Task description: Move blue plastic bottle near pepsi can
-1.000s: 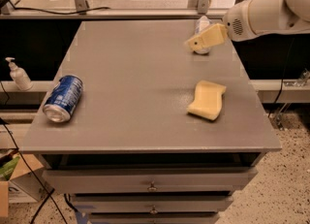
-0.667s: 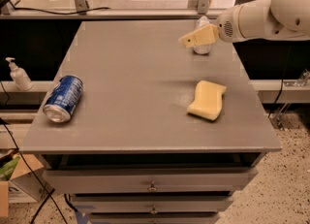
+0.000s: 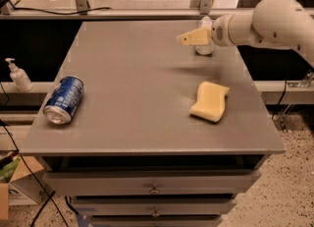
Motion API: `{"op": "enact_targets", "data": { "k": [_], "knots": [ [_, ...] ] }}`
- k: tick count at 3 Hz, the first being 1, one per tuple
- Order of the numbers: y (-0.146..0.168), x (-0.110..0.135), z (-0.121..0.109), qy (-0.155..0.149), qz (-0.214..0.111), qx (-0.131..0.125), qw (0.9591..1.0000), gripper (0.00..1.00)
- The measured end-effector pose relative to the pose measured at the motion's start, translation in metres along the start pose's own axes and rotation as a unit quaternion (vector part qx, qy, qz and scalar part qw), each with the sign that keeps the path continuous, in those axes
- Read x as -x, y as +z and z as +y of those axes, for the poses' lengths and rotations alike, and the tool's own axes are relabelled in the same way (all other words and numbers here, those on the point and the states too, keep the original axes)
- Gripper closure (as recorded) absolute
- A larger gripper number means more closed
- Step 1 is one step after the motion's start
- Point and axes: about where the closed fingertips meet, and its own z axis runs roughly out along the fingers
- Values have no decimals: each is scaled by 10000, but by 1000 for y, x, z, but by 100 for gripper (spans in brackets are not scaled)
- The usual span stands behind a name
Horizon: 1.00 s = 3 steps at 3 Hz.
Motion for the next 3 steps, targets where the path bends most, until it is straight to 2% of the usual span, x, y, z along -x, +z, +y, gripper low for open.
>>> {"op": "enact_targets", "data": {
  "k": [1,2,3],
  "knots": [
    [26,-8,-11,204,99,-110,9997,0],
    [43,-15,-18,315,252,-216,9990,18],
    [49,-23,-28,387,393,-384,9977,41]
  ]
}}
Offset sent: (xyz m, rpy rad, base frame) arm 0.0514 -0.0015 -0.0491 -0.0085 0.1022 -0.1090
